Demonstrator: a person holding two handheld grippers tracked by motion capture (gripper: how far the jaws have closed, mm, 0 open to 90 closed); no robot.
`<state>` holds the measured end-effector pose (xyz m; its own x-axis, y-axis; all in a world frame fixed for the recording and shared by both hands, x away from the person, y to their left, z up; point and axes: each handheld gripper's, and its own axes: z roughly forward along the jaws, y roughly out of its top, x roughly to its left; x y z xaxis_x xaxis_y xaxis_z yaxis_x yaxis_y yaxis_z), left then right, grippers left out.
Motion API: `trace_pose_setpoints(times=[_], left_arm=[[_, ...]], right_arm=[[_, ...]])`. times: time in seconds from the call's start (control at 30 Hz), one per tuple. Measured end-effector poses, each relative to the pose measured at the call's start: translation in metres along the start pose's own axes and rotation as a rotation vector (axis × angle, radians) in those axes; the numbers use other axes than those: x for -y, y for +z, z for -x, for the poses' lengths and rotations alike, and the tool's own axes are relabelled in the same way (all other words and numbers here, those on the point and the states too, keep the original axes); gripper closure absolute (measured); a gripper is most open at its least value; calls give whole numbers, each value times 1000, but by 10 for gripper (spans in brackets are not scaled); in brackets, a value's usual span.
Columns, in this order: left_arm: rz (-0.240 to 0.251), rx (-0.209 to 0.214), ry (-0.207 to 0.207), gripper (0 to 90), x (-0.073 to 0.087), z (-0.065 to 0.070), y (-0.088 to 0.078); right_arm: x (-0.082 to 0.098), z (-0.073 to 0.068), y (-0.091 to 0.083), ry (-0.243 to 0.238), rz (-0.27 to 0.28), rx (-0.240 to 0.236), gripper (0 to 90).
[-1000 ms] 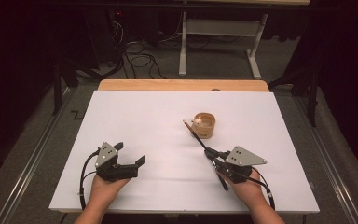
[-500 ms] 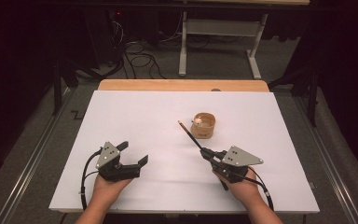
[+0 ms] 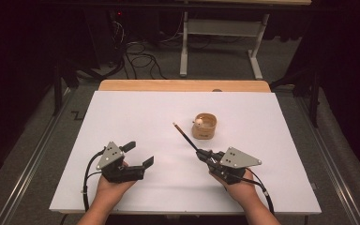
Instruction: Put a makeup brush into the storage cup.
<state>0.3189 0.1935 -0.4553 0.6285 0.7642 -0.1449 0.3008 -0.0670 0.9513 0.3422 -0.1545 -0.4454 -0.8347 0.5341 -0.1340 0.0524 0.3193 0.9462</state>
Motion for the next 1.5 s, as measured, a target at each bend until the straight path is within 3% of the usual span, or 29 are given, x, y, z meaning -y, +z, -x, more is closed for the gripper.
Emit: trace_pose_setpoints(times=[0.17, 0.83, 1.13, 1.5], left_arm=[[9, 40, -14, 141, -6, 5, -1], [52, 85, -46, 167, -22, 17, 8], [54, 126, -72, 172, -26, 22, 16], [57, 153, -54, 186, -33, 29, 20]], right_arm=[[1, -2, 1, -5, 2, -10, 866], [2, -3, -2, -3, 19, -14, 867], [1, -4, -2, 3, 43, -35, 867], [2, -7, 2, 9, 52, -54, 867]])
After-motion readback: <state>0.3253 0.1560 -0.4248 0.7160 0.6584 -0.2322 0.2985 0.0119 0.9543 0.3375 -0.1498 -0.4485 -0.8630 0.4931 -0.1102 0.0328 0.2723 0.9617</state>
